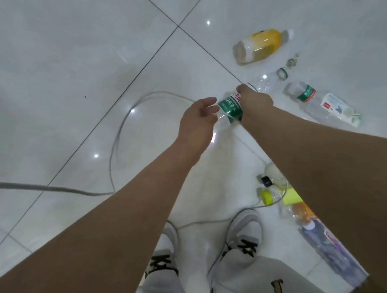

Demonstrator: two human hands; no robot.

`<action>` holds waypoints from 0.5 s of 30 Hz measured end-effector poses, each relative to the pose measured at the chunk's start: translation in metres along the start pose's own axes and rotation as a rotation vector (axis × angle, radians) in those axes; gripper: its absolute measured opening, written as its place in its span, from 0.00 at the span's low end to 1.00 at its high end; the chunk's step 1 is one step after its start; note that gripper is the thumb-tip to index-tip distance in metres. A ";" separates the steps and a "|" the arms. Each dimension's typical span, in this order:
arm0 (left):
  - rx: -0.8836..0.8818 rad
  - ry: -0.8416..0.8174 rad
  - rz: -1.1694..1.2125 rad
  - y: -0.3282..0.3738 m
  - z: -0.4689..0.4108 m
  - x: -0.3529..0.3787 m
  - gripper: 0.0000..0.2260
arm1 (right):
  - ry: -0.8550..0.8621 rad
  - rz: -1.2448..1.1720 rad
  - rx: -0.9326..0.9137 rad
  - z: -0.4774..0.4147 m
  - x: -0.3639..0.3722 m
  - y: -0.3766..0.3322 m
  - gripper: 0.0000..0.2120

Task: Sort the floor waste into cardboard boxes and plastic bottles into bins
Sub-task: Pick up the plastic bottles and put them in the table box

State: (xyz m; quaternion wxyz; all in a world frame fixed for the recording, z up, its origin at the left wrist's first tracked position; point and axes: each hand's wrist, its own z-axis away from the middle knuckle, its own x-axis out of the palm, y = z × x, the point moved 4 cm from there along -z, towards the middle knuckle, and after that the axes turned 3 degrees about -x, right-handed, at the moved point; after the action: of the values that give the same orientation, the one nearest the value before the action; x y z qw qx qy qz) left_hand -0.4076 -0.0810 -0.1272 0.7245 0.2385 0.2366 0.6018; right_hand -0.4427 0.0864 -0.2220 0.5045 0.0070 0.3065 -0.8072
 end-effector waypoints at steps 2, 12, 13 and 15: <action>-0.008 -0.024 -0.002 0.014 0.032 0.005 0.18 | 0.014 -0.030 -0.120 0.034 -0.025 -0.008 0.37; -0.001 -0.152 -0.093 0.178 0.284 0.027 0.16 | 0.082 -0.127 -0.392 0.323 -0.223 -0.111 0.35; 0.033 -0.184 -0.101 0.205 0.314 0.032 0.16 | 0.102 -0.148 -0.417 0.364 -0.246 -0.124 0.35; 0.099 -0.229 -0.127 0.255 0.375 0.043 0.15 | 0.108 -0.187 -0.445 0.439 -0.291 -0.145 0.35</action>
State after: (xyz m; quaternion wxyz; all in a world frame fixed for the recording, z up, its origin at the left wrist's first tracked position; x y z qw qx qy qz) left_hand -0.3581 -0.0200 0.3216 0.7708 0.3255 0.1963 0.5113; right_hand -0.2875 0.1457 0.2985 0.3999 -0.0895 0.5024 -0.7614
